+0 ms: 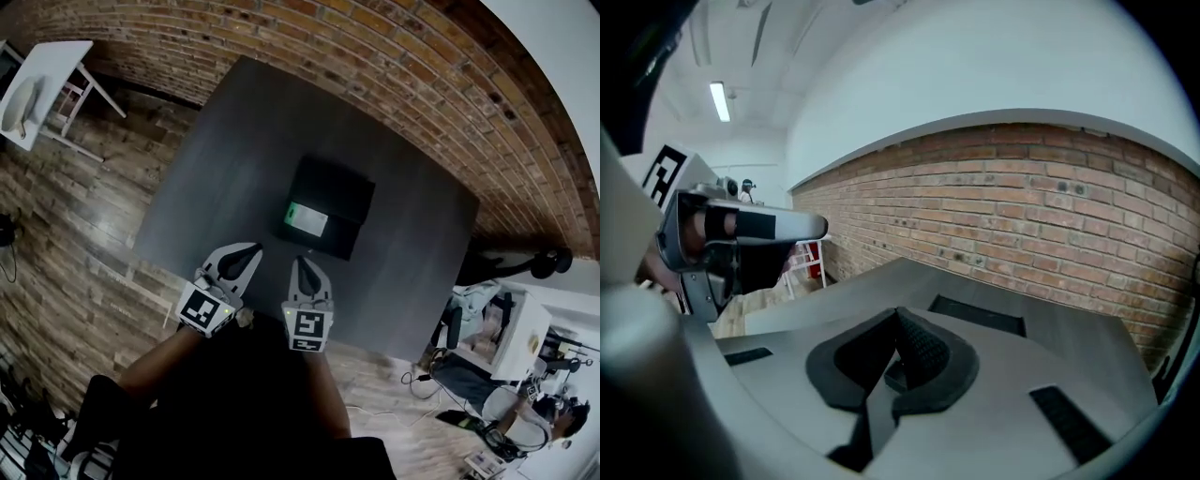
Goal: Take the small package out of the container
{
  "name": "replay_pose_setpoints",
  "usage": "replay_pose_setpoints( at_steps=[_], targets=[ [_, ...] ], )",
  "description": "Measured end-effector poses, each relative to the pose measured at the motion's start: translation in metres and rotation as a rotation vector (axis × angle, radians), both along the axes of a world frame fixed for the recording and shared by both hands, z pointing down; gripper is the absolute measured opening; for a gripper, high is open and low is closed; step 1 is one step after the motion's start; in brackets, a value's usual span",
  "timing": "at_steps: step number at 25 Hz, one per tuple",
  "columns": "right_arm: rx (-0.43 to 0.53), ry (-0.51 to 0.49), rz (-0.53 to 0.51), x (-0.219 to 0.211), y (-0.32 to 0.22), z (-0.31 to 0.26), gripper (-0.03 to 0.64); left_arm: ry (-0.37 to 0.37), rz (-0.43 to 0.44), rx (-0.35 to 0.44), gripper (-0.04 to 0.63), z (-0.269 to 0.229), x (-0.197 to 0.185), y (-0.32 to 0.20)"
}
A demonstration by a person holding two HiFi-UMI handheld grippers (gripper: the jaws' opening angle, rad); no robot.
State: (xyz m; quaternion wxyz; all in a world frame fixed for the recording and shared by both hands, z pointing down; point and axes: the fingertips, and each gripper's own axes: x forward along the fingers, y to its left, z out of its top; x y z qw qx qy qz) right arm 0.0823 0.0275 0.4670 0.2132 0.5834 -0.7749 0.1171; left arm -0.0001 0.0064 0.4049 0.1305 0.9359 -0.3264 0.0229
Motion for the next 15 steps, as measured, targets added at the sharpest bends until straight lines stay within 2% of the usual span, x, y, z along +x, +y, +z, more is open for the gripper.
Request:
replay_pose_setpoints(
  at_steps=[7, 15],
  targets=[
    [-0.062, 0.078, -0.094, 0.014, -0.025, 0.034, 0.024, -0.017, -0.052, -0.013, 0.034, 0.015, 0.014, -0.017],
    [-0.139, 0.143, -0.14, 0.023, -0.046, 0.078, 0.025, -0.037, -0.054, -0.039, 0.034, 0.036, 0.019, -0.034]
  ],
)
